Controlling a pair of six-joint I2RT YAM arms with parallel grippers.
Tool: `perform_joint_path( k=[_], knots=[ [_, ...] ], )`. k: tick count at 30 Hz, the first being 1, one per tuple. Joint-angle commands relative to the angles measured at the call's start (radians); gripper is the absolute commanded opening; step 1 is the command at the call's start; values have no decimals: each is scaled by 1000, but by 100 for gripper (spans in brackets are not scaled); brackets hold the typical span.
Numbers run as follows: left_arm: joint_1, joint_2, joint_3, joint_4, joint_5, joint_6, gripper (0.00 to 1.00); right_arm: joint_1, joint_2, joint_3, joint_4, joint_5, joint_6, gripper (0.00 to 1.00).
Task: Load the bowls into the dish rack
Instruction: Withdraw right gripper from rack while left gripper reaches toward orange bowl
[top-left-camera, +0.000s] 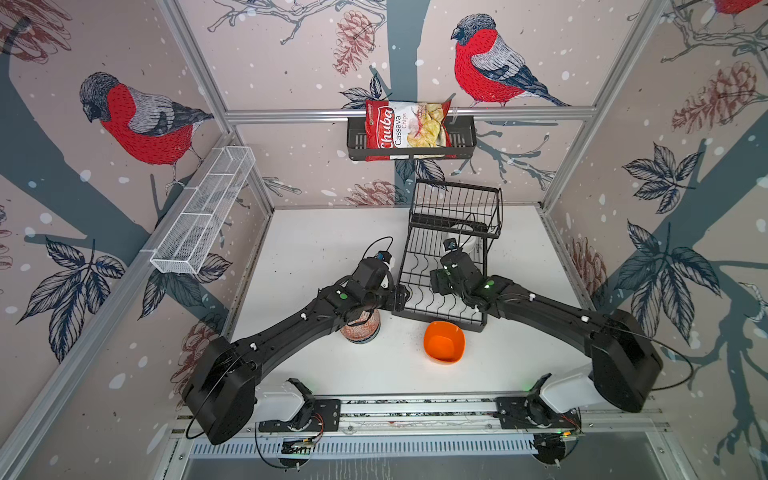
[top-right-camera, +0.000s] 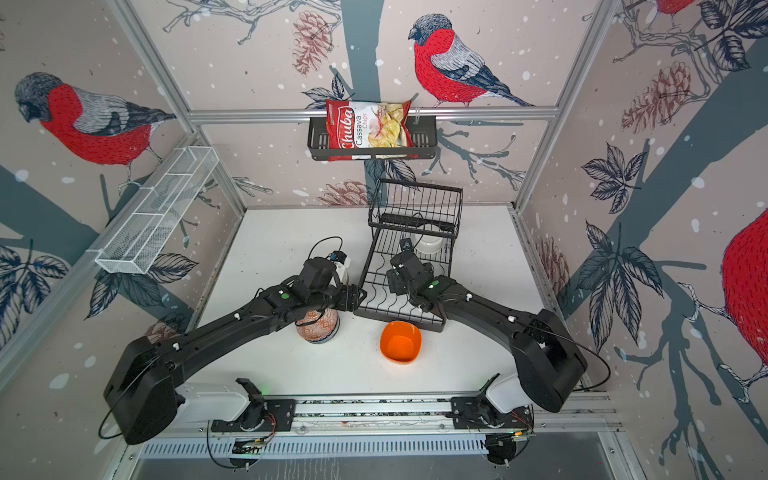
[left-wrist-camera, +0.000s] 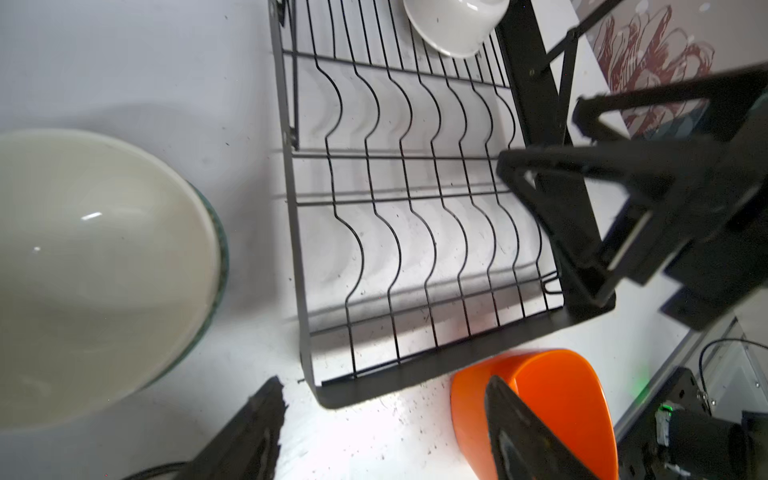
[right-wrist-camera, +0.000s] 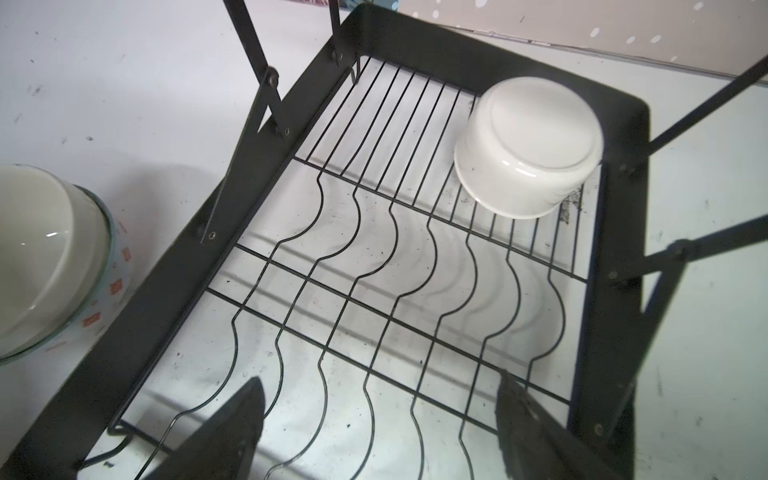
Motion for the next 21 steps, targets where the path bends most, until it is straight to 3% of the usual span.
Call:
perform_joint_path(
  k=[1, 10, 21],
  knots=[
    [-41, 4, 21, -91, -35, -46, 76, -12, -45, 3, -60, 15, 56, 87],
    [-205, 83, 97, -192, -79, -136, 75, -40, -132, -25, -78, 39, 79, 86],
    [-345, 274, 267, -355, -176, -141, 73, -92, -181, -85, -56, 23, 89, 86]
  ],
)
